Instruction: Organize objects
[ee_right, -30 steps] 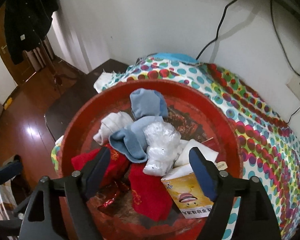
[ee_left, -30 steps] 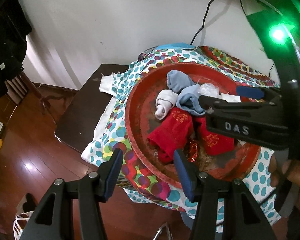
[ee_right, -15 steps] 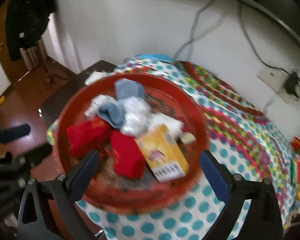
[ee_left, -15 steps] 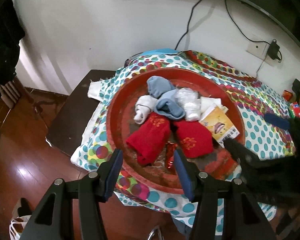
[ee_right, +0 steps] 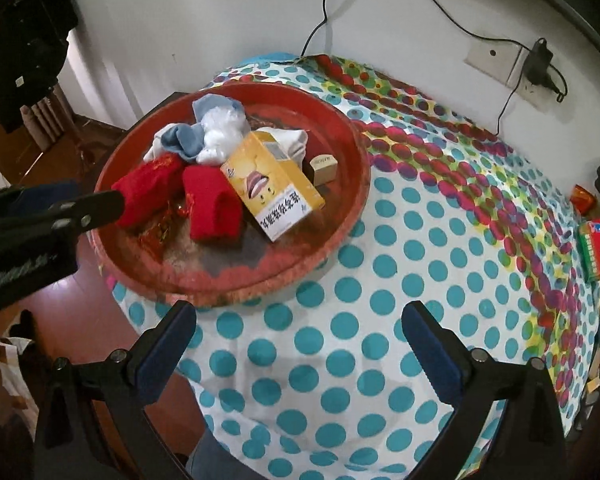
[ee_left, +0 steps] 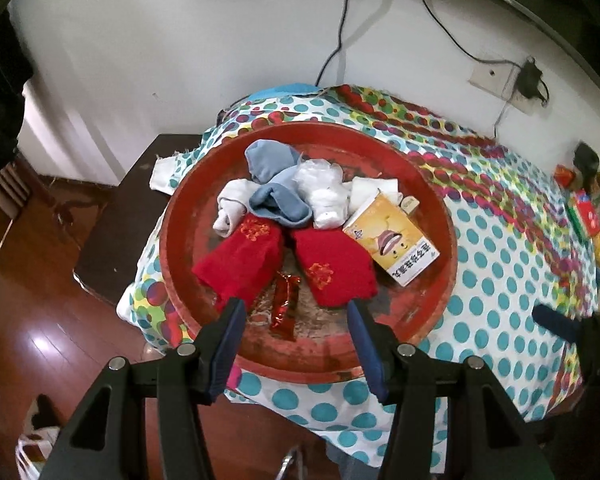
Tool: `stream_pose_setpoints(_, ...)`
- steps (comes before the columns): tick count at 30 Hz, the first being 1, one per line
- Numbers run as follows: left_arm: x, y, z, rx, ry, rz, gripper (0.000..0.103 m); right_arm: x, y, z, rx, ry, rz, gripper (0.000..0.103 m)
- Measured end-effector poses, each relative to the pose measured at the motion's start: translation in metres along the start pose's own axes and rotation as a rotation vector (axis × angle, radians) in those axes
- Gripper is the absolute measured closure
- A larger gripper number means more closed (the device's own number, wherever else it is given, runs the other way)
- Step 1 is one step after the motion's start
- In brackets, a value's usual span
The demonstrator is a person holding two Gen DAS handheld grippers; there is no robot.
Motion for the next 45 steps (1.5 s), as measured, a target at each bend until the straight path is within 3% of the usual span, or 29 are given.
stream_pose_setpoints(6,0.001,-0.011,-0.010,0.101,-0.001,-0.002,0.049,0.002,-0.007,-0.009,-0.011,0.007,-0.013,0.001)
stream_pose_setpoints(10,0.003,-0.026,-0.021,0.058,-0.014,-0.048,0.049,0.004,-0.019,-0.011,0.030,-0.010,-0.035,0.001)
stream_pose_setpoints(25,-0.001,-0.041,-0.032,0.061,-0.023,-0.048,0.049,0.017,-0.045,-0.020,0.028,0.013,-0.116,0.001)
stream_pose_setpoints(34,-0.004,-0.030,-0.011,0.079,-0.076,-0.019,0.049,0.025,-0.049,-0.006,0.051,-0.017,-0.131,0.001)
stream_pose_setpoints(45,0.004,-0.014,-0.005,0.040,-0.049,-0.001,0.049,0.028,-0.037,0.009,0.059,-0.038,-0.129,0.001)
Point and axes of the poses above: each gripper's, at about its wrist camera, not at the fingertips, and z roughly the way its jaws point, y to its right, x to its top, the point moved 1 cm from there along z, roughly the way its jaws point, and after that the axes turned 10 degrees about -z, right-handed, at the moved point
